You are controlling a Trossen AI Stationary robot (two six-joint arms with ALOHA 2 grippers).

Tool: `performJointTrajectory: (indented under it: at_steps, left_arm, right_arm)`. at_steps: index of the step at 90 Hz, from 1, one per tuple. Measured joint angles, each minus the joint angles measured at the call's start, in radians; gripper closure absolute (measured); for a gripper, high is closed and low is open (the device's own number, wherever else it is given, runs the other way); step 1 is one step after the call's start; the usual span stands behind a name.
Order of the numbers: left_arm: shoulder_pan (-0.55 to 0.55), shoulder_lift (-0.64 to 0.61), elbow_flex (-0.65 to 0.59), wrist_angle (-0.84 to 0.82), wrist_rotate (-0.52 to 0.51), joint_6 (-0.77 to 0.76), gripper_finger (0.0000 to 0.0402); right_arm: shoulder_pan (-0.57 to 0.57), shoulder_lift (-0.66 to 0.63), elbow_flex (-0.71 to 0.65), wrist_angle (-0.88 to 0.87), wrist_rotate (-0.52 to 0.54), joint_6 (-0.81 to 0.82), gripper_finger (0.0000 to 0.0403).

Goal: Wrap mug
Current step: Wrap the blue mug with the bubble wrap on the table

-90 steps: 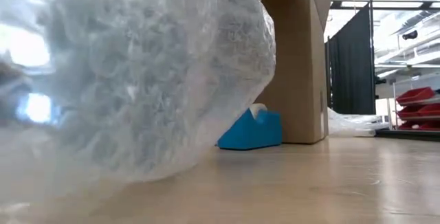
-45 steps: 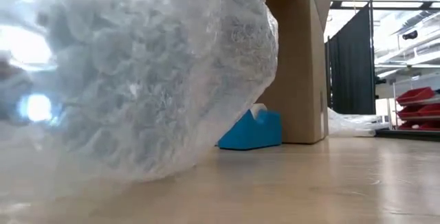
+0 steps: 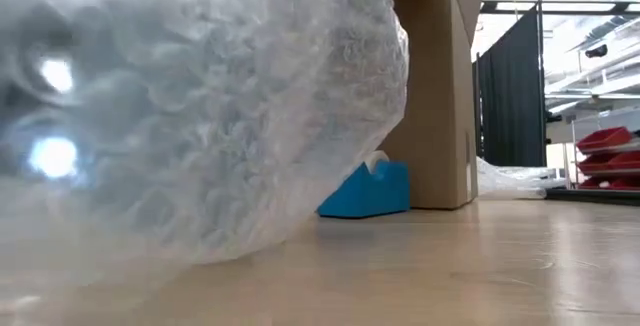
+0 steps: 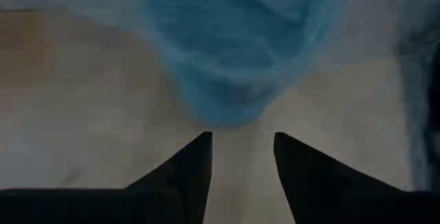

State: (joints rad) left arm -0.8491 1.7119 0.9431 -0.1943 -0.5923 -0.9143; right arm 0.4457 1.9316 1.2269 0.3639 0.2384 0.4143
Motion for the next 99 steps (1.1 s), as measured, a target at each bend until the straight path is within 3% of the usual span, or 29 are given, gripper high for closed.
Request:
performJointTrajectory:
  at_steps: [23,37,48,78,99]
  left_arm:
    - [0.09,0.04,-0.011,0.133,0.03,0.14,0.0259]
    - [0.13,0.063,-0.011,0.272,0.027,0.253,0.0259]
    - [0.155,0.089,-0.01,0.349,0.029,0.311,0.0259]
    - [0.171,0.107,-0.01,0.362,0.018,0.315,0.0259]
    - [0.193,0.107,-0.01,0.521,0.015,0.436,0.0259]
  right_arm:
    - [0.013,0.0,0.185,-0.418,0.017,-0.056,0.0403]
    - [0.017,-0.001,0.236,-0.559,0.016,-0.056,0.0403]
    - [0.017,-0.001,0.24,-0.615,-0.005,-0.026,0.0403]
    - [0.034,-0.001,0.24,-0.746,-0.104,0.098,0.0403]
    - [0.026,-0.001,0.24,-0.776,-0.14,0.11,0.0403]
